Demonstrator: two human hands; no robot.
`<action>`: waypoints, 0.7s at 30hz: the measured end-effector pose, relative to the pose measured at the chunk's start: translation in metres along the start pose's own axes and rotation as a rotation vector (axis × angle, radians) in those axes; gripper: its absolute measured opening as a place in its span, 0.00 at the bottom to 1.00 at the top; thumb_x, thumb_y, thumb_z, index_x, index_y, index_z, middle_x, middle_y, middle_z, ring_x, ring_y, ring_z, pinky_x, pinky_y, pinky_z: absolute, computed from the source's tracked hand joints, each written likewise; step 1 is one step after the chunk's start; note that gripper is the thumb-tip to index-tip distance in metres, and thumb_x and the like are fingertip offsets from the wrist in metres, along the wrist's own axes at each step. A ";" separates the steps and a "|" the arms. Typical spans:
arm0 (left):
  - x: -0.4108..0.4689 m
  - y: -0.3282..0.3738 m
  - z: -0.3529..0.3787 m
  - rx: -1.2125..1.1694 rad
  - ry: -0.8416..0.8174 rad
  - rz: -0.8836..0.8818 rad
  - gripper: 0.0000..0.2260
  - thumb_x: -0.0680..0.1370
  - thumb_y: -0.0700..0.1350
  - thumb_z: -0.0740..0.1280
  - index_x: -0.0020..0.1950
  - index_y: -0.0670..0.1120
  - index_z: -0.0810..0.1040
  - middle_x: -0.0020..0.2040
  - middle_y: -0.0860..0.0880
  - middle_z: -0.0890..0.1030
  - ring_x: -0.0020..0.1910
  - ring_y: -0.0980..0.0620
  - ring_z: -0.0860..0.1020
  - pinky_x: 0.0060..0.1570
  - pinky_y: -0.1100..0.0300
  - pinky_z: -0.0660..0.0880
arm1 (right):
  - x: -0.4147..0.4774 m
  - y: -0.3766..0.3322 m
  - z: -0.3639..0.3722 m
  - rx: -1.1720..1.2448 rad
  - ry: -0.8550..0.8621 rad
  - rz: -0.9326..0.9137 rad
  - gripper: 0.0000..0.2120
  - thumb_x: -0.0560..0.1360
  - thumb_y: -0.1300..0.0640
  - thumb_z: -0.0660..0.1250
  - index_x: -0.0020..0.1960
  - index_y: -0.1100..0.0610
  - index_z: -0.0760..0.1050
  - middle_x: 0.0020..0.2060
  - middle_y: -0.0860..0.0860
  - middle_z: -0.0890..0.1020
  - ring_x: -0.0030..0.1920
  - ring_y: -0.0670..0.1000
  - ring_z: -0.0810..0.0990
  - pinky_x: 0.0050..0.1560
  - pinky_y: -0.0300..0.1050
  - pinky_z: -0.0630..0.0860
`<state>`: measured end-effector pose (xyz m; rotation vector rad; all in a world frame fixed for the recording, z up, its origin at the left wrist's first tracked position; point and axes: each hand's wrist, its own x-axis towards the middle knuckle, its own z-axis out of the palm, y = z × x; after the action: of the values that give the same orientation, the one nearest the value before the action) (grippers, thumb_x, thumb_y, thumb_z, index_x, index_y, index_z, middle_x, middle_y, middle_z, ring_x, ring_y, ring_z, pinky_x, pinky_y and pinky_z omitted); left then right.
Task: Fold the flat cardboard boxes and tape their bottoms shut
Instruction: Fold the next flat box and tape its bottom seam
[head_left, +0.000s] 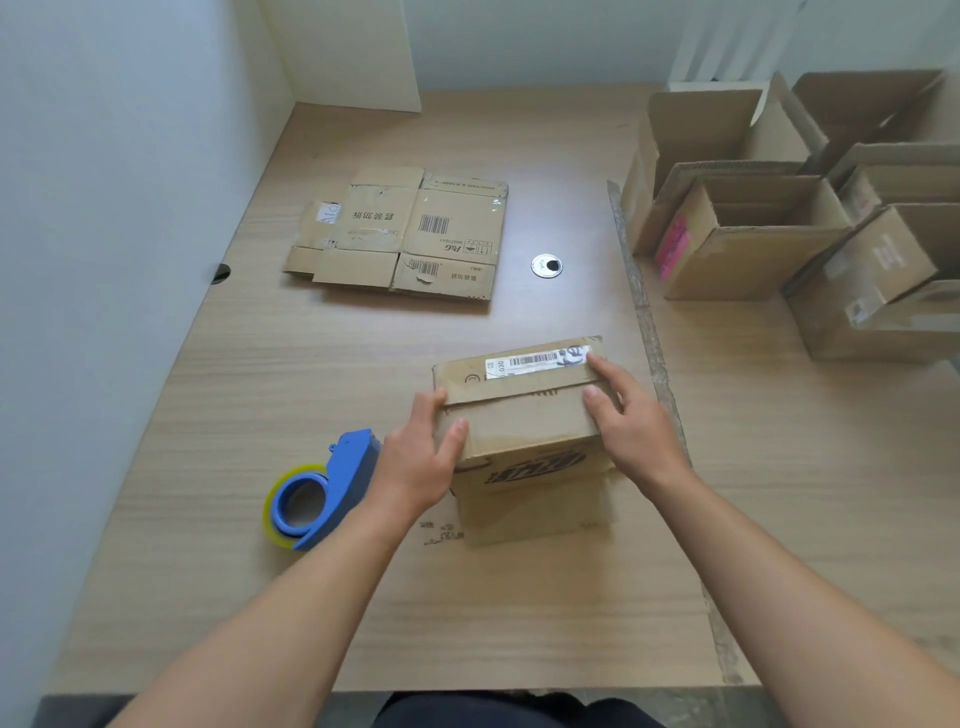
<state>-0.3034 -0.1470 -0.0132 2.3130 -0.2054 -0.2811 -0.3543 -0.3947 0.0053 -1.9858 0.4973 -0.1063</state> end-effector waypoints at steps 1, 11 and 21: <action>-0.004 -0.003 0.004 -0.005 -0.002 0.014 0.16 0.80 0.58 0.61 0.67 0.59 0.64 0.56 0.56 0.76 0.47 0.53 0.75 0.46 0.57 0.66 | -0.007 0.004 -0.003 -0.005 -0.008 0.015 0.20 0.81 0.53 0.64 0.72 0.43 0.70 0.64 0.36 0.74 0.66 0.39 0.71 0.66 0.34 0.63; -0.003 -0.011 0.005 0.089 -0.004 0.076 0.17 0.78 0.61 0.61 0.65 0.59 0.67 0.48 0.55 0.77 0.52 0.49 0.78 0.46 0.58 0.68 | -0.009 -0.005 -0.001 -0.649 -0.054 -0.149 0.20 0.80 0.50 0.62 0.72 0.48 0.69 0.79 0.52 0.55 0.79 0.56 0.47 0.77 0.57 0.51; -0.008 -0.013 -0.005 -0.115 -0.099 0.011 0.21 0.80 0.57 0.64 0.72 0.58 0.65 0.64 0.55 0.74 0.58 0.57 0.77 0.59 0.54 0.75 | -0.014 -0.001 0.036 -0.801 -0.133 -0.343 0.23 0.82 0.39 0.51 0.76 0.37 0.60 0.79 0.44 0.55 0.79 0.47 0.48 0.76 0.50 0.40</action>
<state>-0.3093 -0.1326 -0.0181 2.1858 -0.2444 -0.3924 -0.3565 -0.3584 -0.0077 -2.8292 0.0977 0.0210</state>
